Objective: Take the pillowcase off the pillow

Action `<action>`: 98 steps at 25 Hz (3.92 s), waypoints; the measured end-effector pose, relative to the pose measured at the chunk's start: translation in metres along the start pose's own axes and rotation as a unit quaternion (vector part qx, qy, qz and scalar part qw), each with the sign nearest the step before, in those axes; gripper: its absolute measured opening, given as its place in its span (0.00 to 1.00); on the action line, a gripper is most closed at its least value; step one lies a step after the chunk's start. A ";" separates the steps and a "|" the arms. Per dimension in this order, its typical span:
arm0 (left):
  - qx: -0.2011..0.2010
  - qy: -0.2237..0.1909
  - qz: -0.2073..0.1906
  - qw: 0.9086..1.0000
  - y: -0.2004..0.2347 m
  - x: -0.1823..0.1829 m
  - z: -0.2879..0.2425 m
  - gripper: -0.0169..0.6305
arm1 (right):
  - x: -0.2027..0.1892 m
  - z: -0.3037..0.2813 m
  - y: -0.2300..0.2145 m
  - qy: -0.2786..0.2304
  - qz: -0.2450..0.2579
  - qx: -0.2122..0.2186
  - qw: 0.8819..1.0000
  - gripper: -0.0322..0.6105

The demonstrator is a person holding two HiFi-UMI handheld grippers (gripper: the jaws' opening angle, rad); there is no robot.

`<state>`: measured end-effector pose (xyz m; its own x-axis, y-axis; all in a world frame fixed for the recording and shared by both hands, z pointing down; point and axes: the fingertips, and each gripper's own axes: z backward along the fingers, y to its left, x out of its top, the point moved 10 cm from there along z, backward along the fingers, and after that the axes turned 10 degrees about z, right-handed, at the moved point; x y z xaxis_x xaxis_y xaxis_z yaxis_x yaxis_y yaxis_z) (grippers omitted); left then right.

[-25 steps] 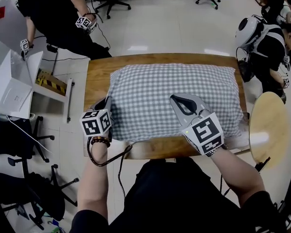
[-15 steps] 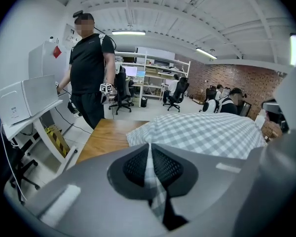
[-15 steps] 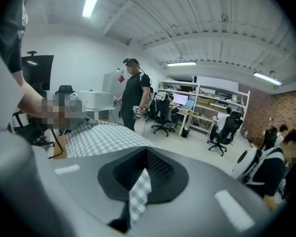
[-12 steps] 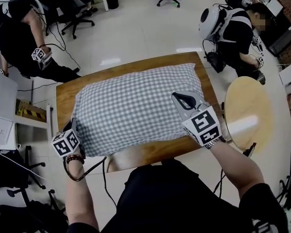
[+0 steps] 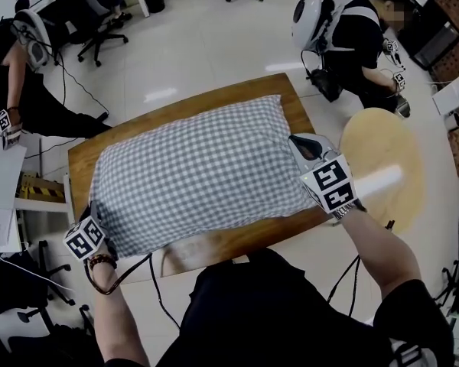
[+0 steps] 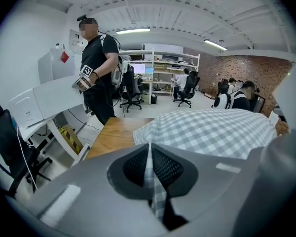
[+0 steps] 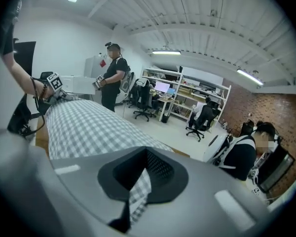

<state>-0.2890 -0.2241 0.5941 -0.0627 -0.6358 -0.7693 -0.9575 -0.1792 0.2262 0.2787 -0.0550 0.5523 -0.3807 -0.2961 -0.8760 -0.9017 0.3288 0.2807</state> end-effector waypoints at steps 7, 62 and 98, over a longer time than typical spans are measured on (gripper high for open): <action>0.025 0.009 -0.002 1.000 -0.009 0.007 -0.010 0.03 | -0.047 -0.020 -0.035 0.042 -0.009 0.002 0.999 0.05; 0.094 -0.022 -0.036 0.995 -0.061 0.056 -0.002 0.03 | -0.028 -0.078 -0.115 0.124 -0.088 0.121 0.981 0.07; 0.085 -0.113 0.107 0.984 0.039 0.108 0.079 0.03 | 0.085 0.047 -0.112 0.110 -0.017 -0.047 0.993 0.06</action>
<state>-0.3554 -0.2405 0.4732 -0.3111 -0.4594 -0.8320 -0.9474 0.0808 0.3097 0.3571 -0.0749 0.4281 -0.3764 -0.4977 -0.7814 -0.9258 0.2331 0.2975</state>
